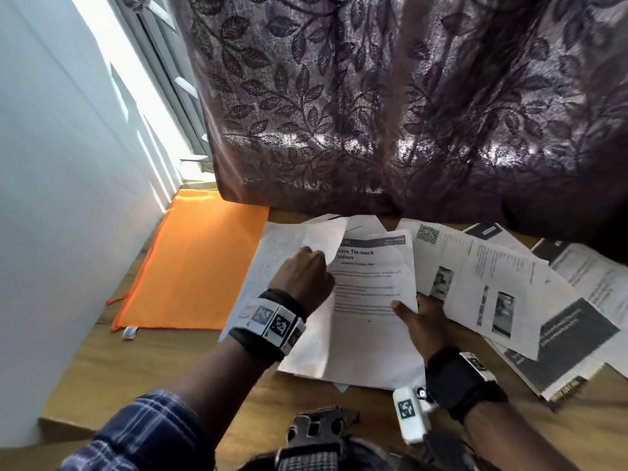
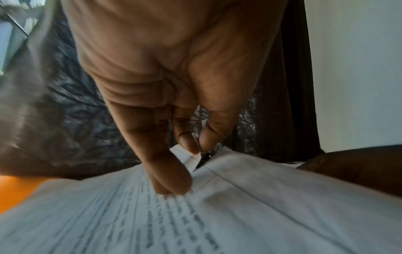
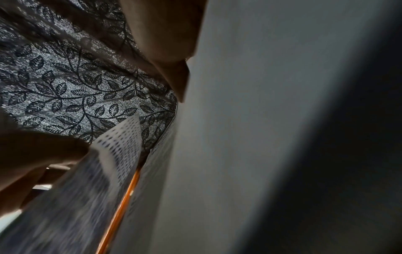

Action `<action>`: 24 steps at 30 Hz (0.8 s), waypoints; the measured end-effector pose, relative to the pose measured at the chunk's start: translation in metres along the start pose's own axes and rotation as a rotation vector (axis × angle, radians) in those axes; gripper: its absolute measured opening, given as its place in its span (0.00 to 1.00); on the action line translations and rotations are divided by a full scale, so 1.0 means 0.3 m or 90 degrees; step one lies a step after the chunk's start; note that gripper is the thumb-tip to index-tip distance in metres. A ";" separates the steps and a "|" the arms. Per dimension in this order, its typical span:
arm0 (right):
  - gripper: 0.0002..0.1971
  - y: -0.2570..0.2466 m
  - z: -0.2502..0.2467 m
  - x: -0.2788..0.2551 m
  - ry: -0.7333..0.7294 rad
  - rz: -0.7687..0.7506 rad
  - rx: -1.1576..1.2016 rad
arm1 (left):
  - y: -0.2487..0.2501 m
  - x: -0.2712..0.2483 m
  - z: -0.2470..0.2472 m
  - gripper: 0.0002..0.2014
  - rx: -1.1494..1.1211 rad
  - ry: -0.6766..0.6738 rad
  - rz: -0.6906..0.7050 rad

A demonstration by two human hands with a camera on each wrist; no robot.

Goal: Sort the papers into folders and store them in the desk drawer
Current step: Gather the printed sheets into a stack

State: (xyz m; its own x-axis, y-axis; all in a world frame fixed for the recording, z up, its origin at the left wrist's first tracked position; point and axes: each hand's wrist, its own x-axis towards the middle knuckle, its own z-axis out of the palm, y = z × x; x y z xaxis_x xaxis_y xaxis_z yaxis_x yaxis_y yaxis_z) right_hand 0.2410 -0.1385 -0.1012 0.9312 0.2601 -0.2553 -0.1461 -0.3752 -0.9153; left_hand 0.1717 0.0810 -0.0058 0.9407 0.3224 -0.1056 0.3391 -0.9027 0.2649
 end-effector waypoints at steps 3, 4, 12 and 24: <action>0.18 0.015 -0.010 -0.005 -0.010 -0.011 -0.021 | 0.117 0.050 0.046 0.12 -0.055 -0.048 0.011; 0.18 0.021 -0.010 -0.004 -0.018 -0.016 -0.023 | 0.150 0.062 0.066 0.13 -0.064 -0.064 0.015; 0.11 -0.068 -0.036 -0.048 0.009 0.019 0.114 | 0.296 0.081 0.167 0.15 -0.084 -0.107 0.072; 0.24 -0.012 -0.014 0.026 -0.012 0.011 -0.059 | 0.133 0.086 0.130 0.08 -0.162 -0.089 0.039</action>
State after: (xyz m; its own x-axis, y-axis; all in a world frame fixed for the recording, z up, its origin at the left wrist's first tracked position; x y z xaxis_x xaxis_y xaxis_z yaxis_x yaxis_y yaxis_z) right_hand 0.2503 -0.1389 -0.0986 0.9220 0.2698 -0.2776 -0.1296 -0.4605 -0.8781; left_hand 0.2090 0.0423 -0.0352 0.9550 0.2112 -0.2083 0.2900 -0.8130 0.5049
